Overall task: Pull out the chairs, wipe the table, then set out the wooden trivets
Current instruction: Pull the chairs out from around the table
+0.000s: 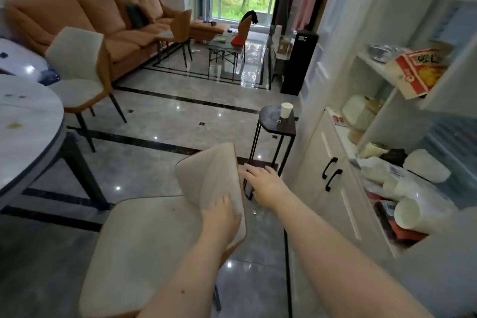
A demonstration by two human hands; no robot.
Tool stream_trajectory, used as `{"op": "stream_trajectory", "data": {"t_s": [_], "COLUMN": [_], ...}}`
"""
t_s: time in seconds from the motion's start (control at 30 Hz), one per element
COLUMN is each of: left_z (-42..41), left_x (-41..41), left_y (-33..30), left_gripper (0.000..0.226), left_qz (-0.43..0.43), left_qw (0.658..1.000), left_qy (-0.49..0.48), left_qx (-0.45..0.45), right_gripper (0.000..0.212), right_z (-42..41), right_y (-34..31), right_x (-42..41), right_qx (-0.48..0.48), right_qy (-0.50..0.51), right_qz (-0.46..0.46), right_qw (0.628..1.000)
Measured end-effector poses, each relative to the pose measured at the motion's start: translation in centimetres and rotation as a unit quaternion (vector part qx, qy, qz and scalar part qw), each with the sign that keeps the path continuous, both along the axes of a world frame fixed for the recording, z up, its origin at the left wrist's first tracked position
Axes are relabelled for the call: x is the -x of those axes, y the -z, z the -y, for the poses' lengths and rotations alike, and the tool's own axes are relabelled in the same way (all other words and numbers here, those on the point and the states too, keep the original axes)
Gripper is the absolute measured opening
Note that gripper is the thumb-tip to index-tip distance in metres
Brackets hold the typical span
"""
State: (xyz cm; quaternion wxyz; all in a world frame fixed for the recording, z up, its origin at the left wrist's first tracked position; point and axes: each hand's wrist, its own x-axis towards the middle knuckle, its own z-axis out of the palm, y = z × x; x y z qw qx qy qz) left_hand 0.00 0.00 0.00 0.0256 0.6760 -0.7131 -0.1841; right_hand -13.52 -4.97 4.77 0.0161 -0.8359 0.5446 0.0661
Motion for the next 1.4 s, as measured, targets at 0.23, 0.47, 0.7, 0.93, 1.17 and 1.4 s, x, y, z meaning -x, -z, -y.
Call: {"op": "stream_trajectory", "data": {"t_s": [0.23, 0.47, 0.7, 0.93, 1.17, 1.4], "left_z": [4.0, 5.9, 5.6, 3.4, -0.2, -3.8], "left_x": [2.6, 4.4, 3.9, 0.6, -5.6, -10.8], "left_y": [2.4, 4.1, 3.9, 4.0, 3.4, 2.9], "left_gripper": [0.077, 0.097, 0.082, 0.077, 0.069, 0.062], "left_qz": [-0.026, -0.059, -0.089, -0.116, -0.116, -0.119], "left_qw": [0.994, 0.967, 0.956, 0.956, 0.955, 0.946], "left_qy": [-0.024, -0.138, -0.165, -0.165, -0.185, -0.209], "left_qx": [-0.104, -0.206, -0.226, -0.213, -0.202, -0.22], "right_gripper": [0.077, 0.067, 0.051, 0.06, 0.051, 0.053], "right_z": [5.3, 9.0, 10.0, 9.2, 5.7, 2.4], "right_y": [3.6, 6.0, 6.8, 6.9, 7.2, 7.6], "right_x": [1.1, 1.3, -1.3, -4.0, -9.2, -13.4], "right_qx": [-0.034, -0.069, -0.103, -0.144, -0.102, -0.085], "right_qy": [-0.064, -0.141, -0.146, -0.149, -0.169, -0.189], "right_qz": [-0.046, -0.038, -0.07, -0.139, -0.136, -0.133], "right_qw": [0.996, 0.987, 0.981, 0.968, 0.971, 0.969]}}
